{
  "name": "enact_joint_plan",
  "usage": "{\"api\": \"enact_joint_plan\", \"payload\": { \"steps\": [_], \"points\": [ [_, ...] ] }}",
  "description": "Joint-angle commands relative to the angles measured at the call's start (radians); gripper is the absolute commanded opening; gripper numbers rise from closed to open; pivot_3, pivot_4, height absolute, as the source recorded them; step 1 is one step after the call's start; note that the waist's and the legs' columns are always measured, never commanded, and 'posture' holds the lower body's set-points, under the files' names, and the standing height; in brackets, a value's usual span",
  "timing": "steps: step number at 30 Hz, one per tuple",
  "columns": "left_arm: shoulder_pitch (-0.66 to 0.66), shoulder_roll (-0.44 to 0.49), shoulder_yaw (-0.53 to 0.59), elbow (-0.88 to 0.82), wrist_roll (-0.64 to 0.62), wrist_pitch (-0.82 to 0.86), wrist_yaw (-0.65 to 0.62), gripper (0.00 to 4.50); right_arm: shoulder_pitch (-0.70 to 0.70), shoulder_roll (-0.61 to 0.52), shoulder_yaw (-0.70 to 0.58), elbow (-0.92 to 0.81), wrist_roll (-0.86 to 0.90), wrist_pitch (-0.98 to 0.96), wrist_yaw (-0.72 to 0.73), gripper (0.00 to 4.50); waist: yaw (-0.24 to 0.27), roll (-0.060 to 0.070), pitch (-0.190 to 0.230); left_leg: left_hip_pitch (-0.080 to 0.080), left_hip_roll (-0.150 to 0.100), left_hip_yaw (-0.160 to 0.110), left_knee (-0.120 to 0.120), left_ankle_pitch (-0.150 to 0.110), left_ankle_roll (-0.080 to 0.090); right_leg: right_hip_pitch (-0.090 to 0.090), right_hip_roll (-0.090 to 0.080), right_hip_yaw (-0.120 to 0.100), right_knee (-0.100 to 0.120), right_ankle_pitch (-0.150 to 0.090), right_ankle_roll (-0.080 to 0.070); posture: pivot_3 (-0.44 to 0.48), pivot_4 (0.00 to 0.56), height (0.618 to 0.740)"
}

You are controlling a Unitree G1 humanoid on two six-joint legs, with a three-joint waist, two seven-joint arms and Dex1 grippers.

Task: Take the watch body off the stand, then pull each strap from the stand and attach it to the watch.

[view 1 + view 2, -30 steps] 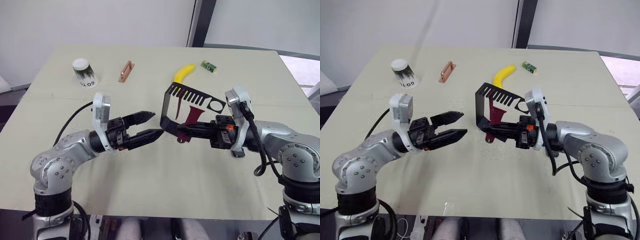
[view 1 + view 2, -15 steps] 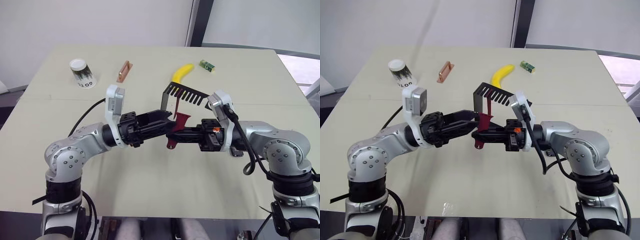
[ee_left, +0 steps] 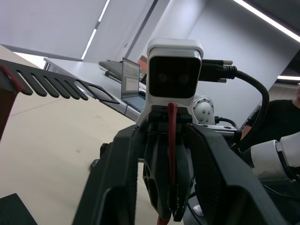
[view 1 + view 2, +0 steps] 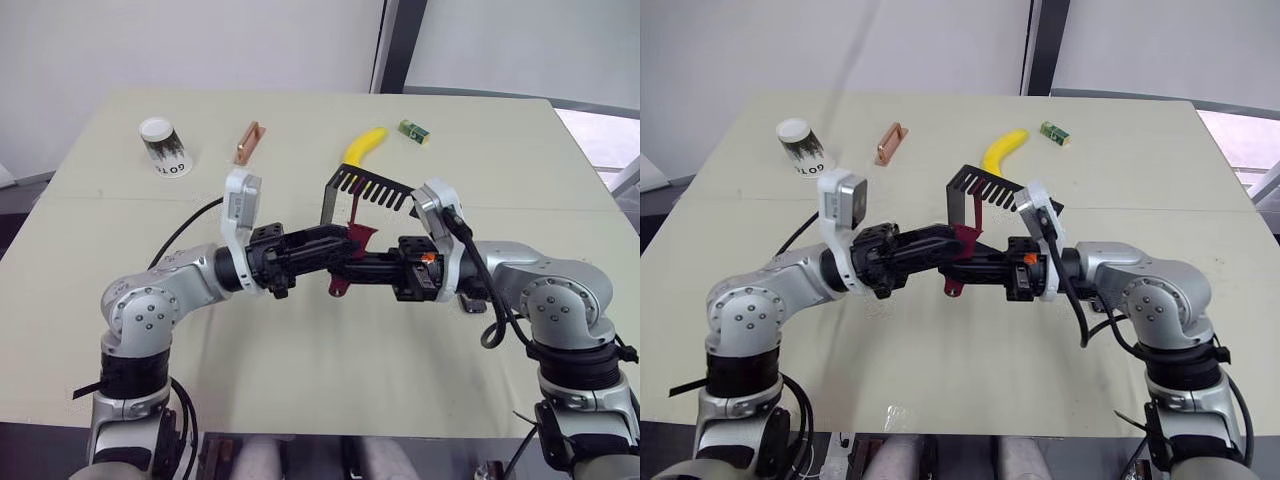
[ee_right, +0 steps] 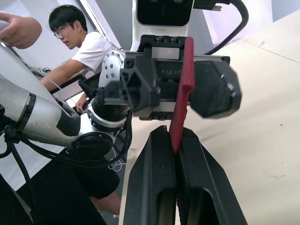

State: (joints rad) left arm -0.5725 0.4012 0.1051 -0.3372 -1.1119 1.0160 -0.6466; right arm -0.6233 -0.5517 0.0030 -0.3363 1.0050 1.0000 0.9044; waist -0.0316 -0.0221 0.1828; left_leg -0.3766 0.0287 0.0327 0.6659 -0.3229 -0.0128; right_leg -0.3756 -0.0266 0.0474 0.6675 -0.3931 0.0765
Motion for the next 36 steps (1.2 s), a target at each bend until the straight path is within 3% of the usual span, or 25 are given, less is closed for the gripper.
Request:
{"api": "enact_joint_plan", "payload": {
  "steps": [1,36],
  "points": [
    [-0.019,0.011,0.003,-0.002,-0.041,0.014,-0.009,1.89,-0.024,0.003,-0.001,-0.016,0.006,-0.014,0.009,0.00,-0.001,0.000,0.000,0.000,0.000,0.000,0.000,0.000,0.000,0.000,0.000,0.000,0.000,0.000,0.000,0.000,0.150,0.740],
    [-0.004,0.009,-0.012,0.004,-0.059,-0.023,-0.011,1.89,-0.043,-0.005,0.008,-0.028,-0.002,-0.007,0.010,0.00,0.000,0.000,0.000,0.000,0.000,0.000,0.000,0.000,0.000,0.000,0.000,0.000,-0.001,0.000,0.000,0.000,0.150,0.740]
  ]
}}
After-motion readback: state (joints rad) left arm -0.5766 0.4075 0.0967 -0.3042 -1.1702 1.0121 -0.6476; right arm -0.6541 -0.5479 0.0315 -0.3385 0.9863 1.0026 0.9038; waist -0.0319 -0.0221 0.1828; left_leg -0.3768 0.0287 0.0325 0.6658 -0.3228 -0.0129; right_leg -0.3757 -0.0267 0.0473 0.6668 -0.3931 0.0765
